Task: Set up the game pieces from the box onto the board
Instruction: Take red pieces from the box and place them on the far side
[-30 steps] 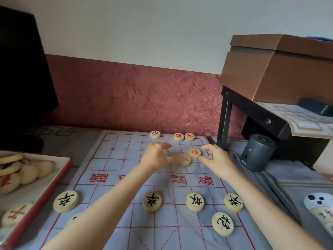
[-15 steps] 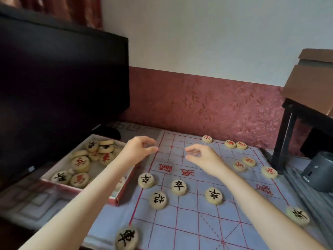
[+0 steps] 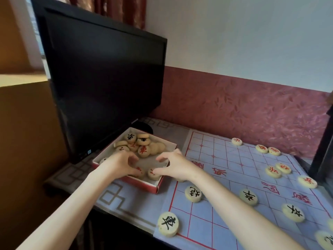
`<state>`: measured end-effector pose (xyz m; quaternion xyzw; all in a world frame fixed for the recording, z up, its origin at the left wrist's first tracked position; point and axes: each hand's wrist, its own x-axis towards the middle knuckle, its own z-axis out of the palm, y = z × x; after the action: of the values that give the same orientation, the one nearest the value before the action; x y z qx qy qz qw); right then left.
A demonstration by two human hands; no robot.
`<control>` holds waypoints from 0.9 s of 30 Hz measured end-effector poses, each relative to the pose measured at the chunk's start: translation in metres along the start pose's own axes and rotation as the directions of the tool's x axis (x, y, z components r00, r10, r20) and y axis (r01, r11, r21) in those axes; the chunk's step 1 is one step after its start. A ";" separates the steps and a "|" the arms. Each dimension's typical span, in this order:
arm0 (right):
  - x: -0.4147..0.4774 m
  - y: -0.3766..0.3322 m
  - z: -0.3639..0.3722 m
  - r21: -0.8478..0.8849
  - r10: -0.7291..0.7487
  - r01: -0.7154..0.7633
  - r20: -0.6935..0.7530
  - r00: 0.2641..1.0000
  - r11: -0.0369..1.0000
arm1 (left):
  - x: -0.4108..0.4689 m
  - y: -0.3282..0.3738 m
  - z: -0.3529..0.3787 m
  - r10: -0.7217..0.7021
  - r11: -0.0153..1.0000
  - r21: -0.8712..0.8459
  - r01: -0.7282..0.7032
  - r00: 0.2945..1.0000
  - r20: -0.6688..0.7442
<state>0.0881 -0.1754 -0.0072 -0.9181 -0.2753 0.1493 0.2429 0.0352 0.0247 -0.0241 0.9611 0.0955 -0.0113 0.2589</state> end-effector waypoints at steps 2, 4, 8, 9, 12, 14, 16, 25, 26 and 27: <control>0.003 -0.004 0.008 -0.075 0.010 -0.009 0.006 1.000 0.997 | 0.000 -0.001 0.004 -0.014 1.000 -0.009 0.015 1.000 0.018; 0.004 -0.007 0.012 -0.156 0.006 -0.005 0.003 1.000 0.988 | 0.001 0.000 0.005 -0.004 0.999 0.034 0.003 1.000 0.029; 0.005 -0.013 0.013 -0.241 0.006 -0.010 -0.015 1.000 0.970 | 0.002 0.008 0.003 0.009 0.992 0.121 -0.014 0.999 0.046; 0.005 -0.015 0.013 -0.255 0.004 -0.008 -0.017 1.000 0.967 | 0.001 0.010 0.004 0.008 0.989 0.148 -0.012 1.000 0.028; 0.009 -0.014 0.018 -0.278 -0.018 0.010 -0.028 0.999 0.961 | 0.000 0.015 0.007 0.021 0.982 0.188 -0.014 0.999 -0.038; 0.009 -0.011 0.020 -0.260 -0.033 0.020 -0.048 0.998 0.965 | 0.000 0.015 0.010 0.031 0.990 0.142 -0.022 0.998 -0.063; 0.008 -0.008 0.019 -0.225 -0.055 0.034 -0.086 0.995 0.974 | -0.001 0.015 0.010 0.038 0.996 0.087 -0.029 0.995 -0.097; 0.009 0.003 -0.001 0.097 -0.055 0.080 -0.244 0.968 0.992 | 0.004 0.032 0.009 0.065 0.991 -0.093 -0.091 0.966 -0.251; 0.007 0.005 -0.005 0.103 -0.055 0.085 -0.259 0.964 0.991 | 0.005 0.036 0.009 0.075 0.989 -0.101 -0.104 0.964 -0.256; 0.006 0.008 -0.008 0.107 -0.052 0.084 -0.269 0.962 0.991 | 0.006 0.040 0.010 0.085 0.987 -0.109 -0.118 0.961 -0.263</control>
<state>0.0998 -0.1808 -0.0054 -0.9039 -0.2624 0.0325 0.3361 0.0492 -0.0136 -0.0135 0.9402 0.0794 0.1329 0.3035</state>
